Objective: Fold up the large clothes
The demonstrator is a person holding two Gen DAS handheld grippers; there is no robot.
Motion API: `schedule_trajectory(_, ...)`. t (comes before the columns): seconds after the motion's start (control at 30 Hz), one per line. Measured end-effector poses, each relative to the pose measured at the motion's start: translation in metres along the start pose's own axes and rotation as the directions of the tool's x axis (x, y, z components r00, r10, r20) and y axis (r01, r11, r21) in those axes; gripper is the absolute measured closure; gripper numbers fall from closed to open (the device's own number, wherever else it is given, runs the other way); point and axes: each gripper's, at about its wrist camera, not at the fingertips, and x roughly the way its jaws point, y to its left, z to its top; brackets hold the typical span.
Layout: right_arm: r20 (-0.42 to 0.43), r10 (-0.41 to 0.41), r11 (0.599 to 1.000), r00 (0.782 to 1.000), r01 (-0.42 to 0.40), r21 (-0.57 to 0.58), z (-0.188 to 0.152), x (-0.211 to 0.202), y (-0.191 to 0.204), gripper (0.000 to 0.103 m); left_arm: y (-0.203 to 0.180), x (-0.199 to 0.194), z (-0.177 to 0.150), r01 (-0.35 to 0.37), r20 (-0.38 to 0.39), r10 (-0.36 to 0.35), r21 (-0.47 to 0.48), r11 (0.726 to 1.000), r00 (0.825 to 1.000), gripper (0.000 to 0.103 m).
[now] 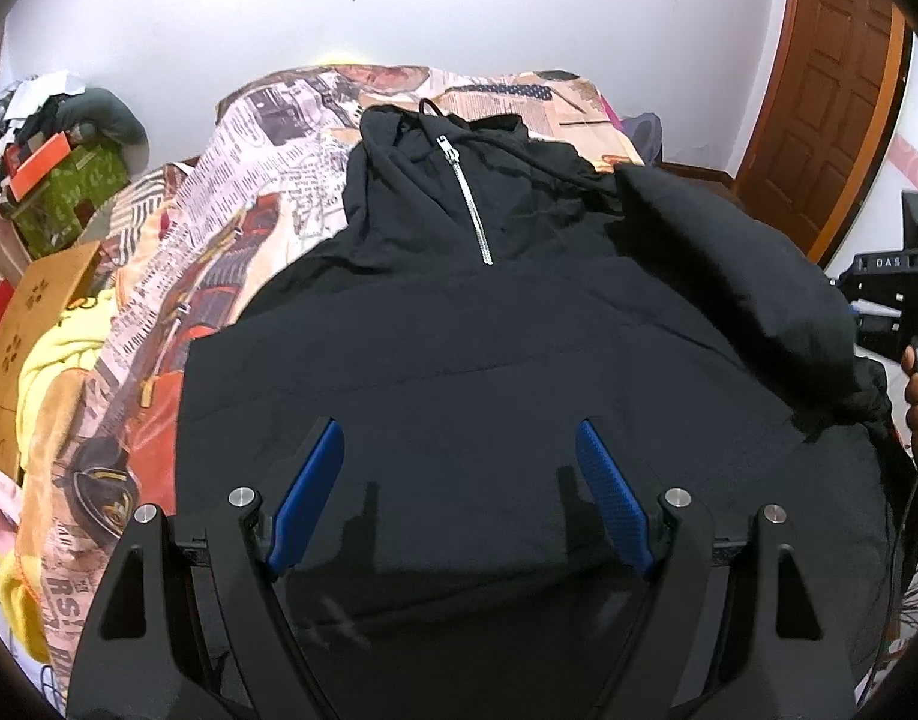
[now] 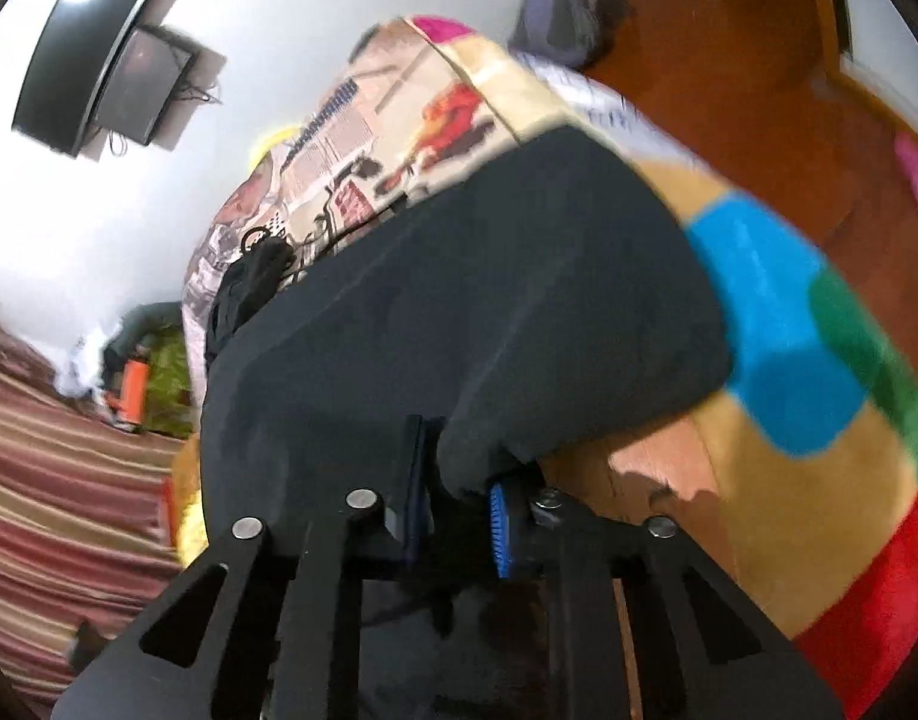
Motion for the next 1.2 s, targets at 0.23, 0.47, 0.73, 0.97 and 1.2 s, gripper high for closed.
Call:
schedule_trajectory(0.23, 0.107, 0.077, 0.984, 0.991, -0.058, -0.169, -0.006, -0.039, 0.062, 0.094, 0.018, -0.017, -0.001, 0.019, 0.024, -0.018, -0.058, 0.998, 1.0, 0.024)
schedule_trajectory(0.47, 0.13, 0.17, 0.93, 0.977, -0.115, -0.35, -0.025, -0.058, 0.141, 0.094, 0.036, -0.043, -0.007, -0.008, 0.069, 0.013, -0.067, 0.998, 0.998, 0.024)
schedule_trajectory(0.73, 0.006, 0.166, 0.825, 0.986, -0.136, -0.549, -0.079, -0.019, 0.218, 0.094, 0.071, -0.073, -0.017, -0.027, 0.114, 0.04, -0.114, 0.993, 0.993, 0.024)
schedule_trajectory(0.97, -0.191, 0.056, 0.756, 0.98, -0.167, -0.633, -0.138, 0.048, 0.242, 0.095, 0.103, -0.089, -0.033, -0.05, 0.119, 0.07, -0.168, 0.985, 0.99, 0.024)
schedule_trajectory(1.2, -0.334, -0.124, 0.748, 0.934, -0.133, -0.65, -0.18, 0.107, 0.226, 0.09, 0.129, -0.088, -0.053, -0.073, 0.069, 0.09, -0.213, 0.974, 0.994, 0.024)
